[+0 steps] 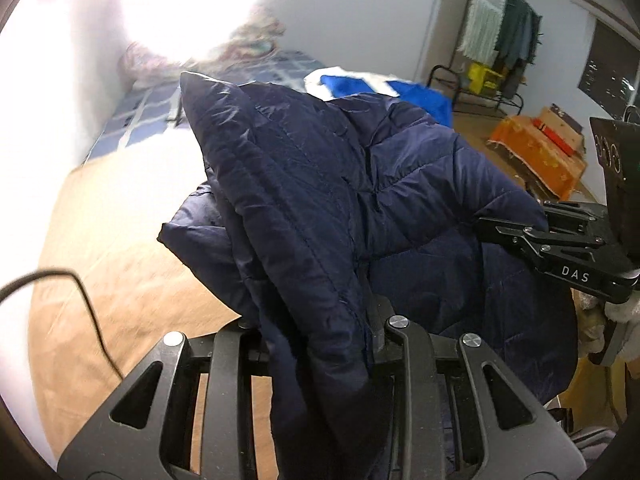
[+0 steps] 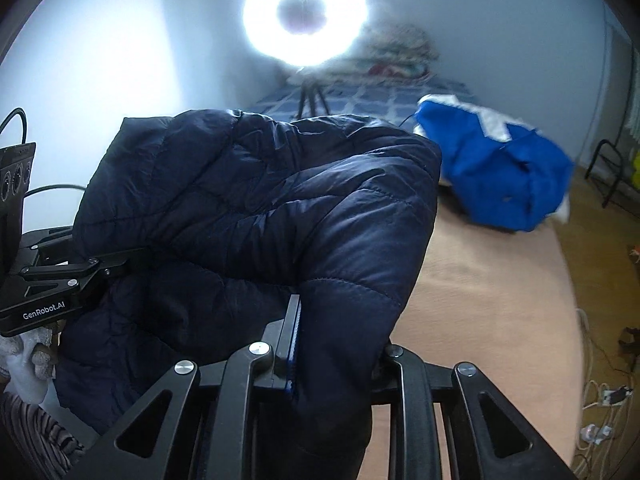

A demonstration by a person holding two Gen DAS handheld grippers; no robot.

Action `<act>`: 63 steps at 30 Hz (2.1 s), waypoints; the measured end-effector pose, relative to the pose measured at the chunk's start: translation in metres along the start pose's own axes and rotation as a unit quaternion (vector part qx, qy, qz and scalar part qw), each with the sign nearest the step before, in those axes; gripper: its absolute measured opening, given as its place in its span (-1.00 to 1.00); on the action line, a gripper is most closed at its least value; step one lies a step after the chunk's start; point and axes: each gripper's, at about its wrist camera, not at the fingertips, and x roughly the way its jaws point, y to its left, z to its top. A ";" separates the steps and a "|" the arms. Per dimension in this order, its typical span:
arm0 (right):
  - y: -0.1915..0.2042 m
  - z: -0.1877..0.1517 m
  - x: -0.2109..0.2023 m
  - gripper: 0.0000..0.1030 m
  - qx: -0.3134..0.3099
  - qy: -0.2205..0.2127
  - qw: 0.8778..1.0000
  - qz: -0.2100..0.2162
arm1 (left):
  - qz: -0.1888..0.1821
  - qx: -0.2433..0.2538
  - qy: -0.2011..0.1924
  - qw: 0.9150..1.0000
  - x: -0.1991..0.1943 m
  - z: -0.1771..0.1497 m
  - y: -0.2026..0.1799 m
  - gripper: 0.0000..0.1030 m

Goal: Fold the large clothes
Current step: 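Lift the folded jacket with both tools and carry it along the bed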

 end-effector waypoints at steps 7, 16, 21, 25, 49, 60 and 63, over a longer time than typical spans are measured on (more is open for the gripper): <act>-0.029 0.011 -0.024 -0.61 -0.007 -0.017 0.999 -0.038 | -0.018 0.031 0.000 0.999 0.020 0.028 -0.027 -0.48; -0.086 0.046 -0.021 -0.63 -0.001 -0.030 0.996 -0.084 | -0.042 0.051 -0.025 0.997 0.061 0.087 -0.037 -0.48; -0.120 0.085 -0.010 -0.63 -0.007 -0.041 0.992 -0.117 | -0.050 0.052 -0.048 0.996 0.099 0.136 -0.041 -0.48; -0.148 0.118 0.008 -0.64 -0.015 -0.053 0.988 -0.144 | -0.052 0.053 -0.065 0.995 0.138 0.179 -0.043 -0.48; -0.353 0.220 0.130 -0.66 0.149 -0.089 0.984 -0.036 | -0.085 -0.034 -0.052 0.994 0.324 0.309 -0.015 -0.48; -0.360 0.225 0.155 -0.65 0.150 -0.064 0.984 -0.071 | -0.060 -0.050 -0.054 0.995 0.334 0.309 -0.022 -0.42; -0.351 0.232 0.158 -0.64 0.124 -0.052 0.985 -0.104 | -0.048 -0.067 -0.046 0.996 0.339 0.306 -0.018 -0.20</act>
